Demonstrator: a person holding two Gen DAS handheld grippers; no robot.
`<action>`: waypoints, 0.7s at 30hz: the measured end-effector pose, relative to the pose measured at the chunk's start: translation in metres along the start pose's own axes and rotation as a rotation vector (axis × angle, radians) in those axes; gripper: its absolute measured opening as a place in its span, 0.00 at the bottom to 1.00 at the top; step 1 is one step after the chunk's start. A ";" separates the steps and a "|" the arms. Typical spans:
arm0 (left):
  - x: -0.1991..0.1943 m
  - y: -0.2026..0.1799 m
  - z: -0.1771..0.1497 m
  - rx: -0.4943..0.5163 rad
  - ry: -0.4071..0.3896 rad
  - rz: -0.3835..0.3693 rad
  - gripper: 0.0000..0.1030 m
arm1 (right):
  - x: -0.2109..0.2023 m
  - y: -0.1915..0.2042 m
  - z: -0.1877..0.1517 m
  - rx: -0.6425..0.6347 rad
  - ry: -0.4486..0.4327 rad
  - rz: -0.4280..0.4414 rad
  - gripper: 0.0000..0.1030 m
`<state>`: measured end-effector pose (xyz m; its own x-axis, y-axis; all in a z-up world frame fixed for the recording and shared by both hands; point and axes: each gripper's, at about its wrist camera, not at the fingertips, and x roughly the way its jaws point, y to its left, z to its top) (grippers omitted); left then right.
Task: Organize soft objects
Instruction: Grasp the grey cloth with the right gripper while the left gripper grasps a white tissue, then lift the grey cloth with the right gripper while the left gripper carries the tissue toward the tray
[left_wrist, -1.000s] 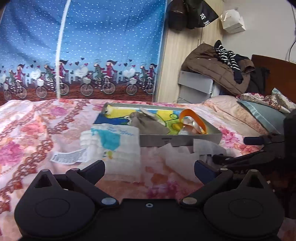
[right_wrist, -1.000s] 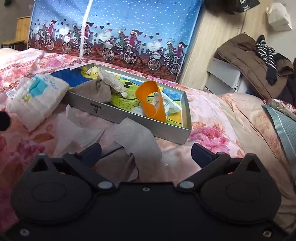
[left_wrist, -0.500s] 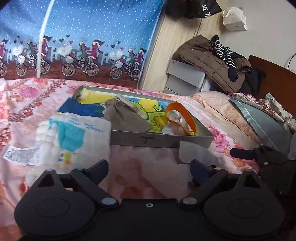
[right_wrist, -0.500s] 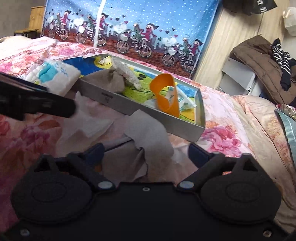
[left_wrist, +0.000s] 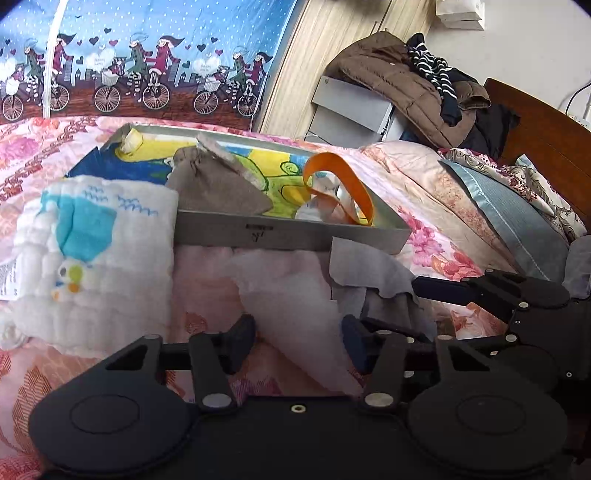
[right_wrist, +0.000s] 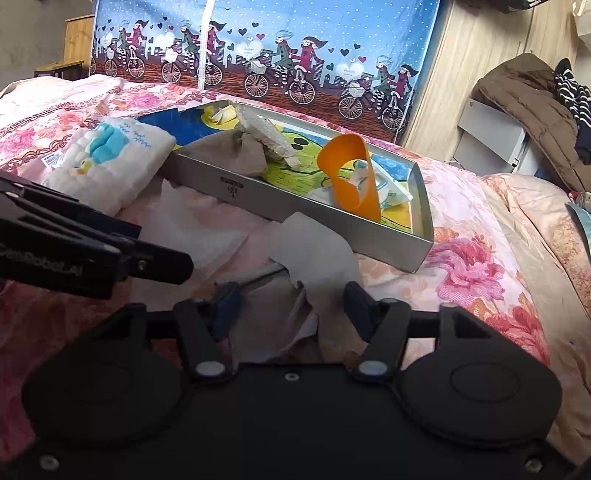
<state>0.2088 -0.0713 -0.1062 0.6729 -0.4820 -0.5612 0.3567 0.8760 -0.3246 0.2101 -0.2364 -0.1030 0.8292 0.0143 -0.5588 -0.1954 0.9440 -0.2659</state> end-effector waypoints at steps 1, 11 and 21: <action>0.001 0.000 0.000 -0.002 0.003 0.000 0.44 | 0.000 0.000 0.000 -0.001 -0.001 0.002 0.39; 0.003 0.002 -0.001 -0.010 0.017 0.023 0.11 | 0.005 0.007 0.000 -0.010 0.007 0.020 0.09; -0.006 -0.007 -0.003 0.045 -0.039 0.068 0.03 | -0.006 0.017 0.003 -0.093 -0.086 -0.061 0.00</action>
<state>0.1998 -0.0746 -0.1029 0.7207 -0.4214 -0.5505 0.3379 0.9069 -0.2517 0.2032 -0.2193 -0.1017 0.8821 -0.0105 -0.4709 -0.1876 0.9092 -0.3717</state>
